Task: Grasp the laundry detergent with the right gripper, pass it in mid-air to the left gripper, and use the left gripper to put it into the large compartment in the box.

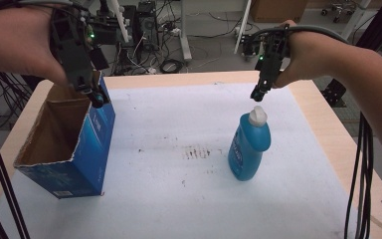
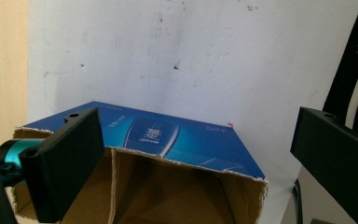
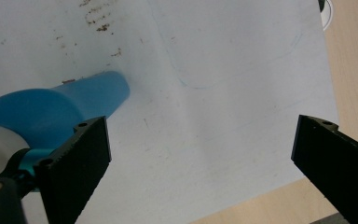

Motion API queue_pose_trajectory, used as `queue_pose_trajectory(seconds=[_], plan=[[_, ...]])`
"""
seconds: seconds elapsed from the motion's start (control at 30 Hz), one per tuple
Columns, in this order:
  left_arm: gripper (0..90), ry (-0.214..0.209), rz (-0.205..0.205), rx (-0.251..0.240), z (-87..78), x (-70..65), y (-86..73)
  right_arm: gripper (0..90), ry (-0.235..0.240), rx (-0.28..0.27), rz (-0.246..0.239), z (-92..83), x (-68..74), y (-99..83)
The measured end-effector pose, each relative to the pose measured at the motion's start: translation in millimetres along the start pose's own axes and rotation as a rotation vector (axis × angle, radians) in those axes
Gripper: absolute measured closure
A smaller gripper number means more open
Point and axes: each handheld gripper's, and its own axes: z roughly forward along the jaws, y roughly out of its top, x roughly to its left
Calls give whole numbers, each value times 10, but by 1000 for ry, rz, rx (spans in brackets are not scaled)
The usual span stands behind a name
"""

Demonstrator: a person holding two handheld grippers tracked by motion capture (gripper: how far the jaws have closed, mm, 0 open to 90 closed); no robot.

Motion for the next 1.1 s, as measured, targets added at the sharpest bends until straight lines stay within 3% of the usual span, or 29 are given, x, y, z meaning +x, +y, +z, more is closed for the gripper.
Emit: queue_pose_trajectory(seconds=[0.2, 0.43, 0.83, 1.1], plan=[[25, 2, 21, -4, -10, -57, 34, 36, -19, -38, 49, -87, 29, -226], [25, 6, 41, -9, -27, -122, 59, 36, -36, -89, 126, -73, 148, -519], [25, 13, 79, -32, -43, -202, 62, 36, -94, -253, 312, 53, 632, -1014], [25, 17, 90, -37, -67, -244, 29, 36, -58, -333, 416, 311, 896, -1269]])
